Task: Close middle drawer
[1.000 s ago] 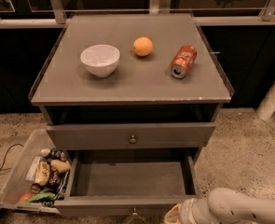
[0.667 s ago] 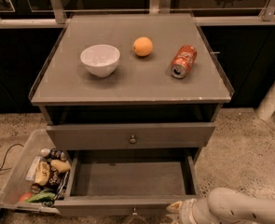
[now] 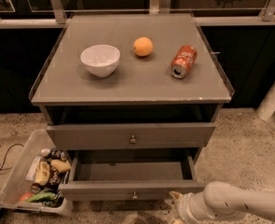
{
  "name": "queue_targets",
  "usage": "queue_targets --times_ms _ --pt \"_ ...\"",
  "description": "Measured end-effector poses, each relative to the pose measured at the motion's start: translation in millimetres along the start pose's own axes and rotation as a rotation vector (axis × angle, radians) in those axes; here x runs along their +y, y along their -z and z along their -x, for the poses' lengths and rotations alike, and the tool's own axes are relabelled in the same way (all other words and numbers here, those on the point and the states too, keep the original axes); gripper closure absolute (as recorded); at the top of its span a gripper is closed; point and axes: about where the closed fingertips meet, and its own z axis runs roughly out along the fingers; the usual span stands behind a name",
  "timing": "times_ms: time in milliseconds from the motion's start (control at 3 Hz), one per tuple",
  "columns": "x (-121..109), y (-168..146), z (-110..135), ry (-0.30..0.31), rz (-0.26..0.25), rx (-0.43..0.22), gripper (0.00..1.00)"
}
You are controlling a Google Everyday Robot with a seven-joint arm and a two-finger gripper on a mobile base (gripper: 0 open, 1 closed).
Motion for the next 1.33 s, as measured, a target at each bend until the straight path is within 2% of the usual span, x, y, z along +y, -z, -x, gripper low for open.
queue_targets --times_ms 333,667,1000,1333 --pt "-31.6 -4.8 4.2 -0.001 -0.014 -0.011 0.37" --pt "-81.6 -3.2 13.4 0.026 -0.072 0.010 0.60" --pt "-99.0 0.7 14.3 0.030 -0.093 0.021 0.84" --pt "-150.9 13.8 23.5 0.030 -0.169 0.021 1.00"
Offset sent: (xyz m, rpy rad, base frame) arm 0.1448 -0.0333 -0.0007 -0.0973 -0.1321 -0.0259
